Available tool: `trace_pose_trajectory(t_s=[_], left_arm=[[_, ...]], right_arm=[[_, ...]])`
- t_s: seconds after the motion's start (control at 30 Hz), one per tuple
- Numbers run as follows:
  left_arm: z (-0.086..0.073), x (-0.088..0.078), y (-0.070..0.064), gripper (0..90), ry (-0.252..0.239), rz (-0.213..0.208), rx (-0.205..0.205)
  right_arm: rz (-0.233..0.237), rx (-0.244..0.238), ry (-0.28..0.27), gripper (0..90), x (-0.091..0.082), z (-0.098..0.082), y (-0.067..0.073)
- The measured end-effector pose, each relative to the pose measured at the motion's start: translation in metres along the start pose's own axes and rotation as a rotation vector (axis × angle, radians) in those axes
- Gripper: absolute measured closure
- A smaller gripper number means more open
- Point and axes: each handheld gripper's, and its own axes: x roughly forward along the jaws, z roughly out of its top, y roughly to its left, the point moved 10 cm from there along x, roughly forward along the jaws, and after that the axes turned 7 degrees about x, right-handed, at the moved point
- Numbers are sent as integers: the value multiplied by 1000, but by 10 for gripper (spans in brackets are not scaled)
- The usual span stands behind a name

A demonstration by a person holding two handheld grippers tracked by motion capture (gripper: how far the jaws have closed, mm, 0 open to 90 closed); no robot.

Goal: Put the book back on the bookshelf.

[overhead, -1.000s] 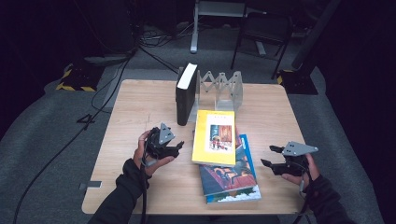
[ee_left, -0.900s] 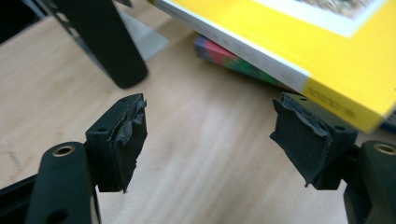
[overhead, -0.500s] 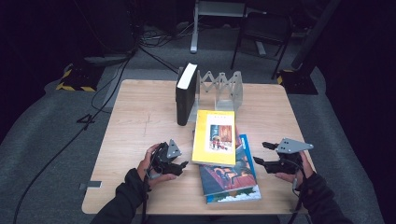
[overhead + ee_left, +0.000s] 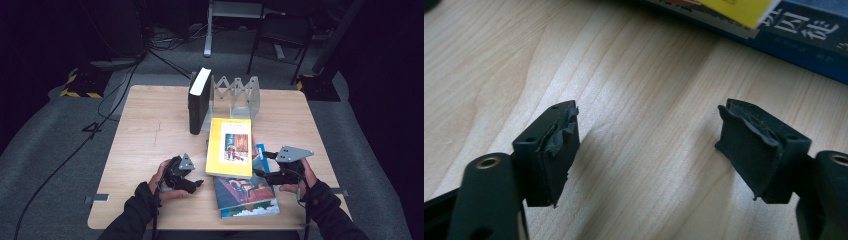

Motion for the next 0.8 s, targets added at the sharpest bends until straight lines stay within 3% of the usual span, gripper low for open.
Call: trace_pose_trajectory(t_s=[0.2, 0.27, 0.37, 0.5, 0.53, 0.6, 0.7, 0.8], left_arm=[[2, 2, 12, 208, -4, 22, -11], [3, 3, 21, 210, 0, 56, -6], [5, 5, 38, 228, 5, 90, -42], [10, 10, 48, 236, 4, 98, -56], [12, 12, 53, 236, 1, 121, -50], [17, 15, 57, 240, -3, 108, -64], [28, 16, 64, 252, -44, 140, -64], [35, 19, 60, 238, -48, 97, -75]], right_arm=[[15, 17, 20, 290, 14, 5, 4], [14, 27, 33, 286, 19, 5, 4], [16, 50, 48, 279, 25, 5, 1], [14, 71, 70, 270, 33, 4, -1], [13, 68, 79, 263, 35, 3, -1], [22, 91, 87, 248, 39, 1, -1], [28, 121, 97, 221, 40, -1, -3], [52, 154, 107, 184, 43, -3, -3]])
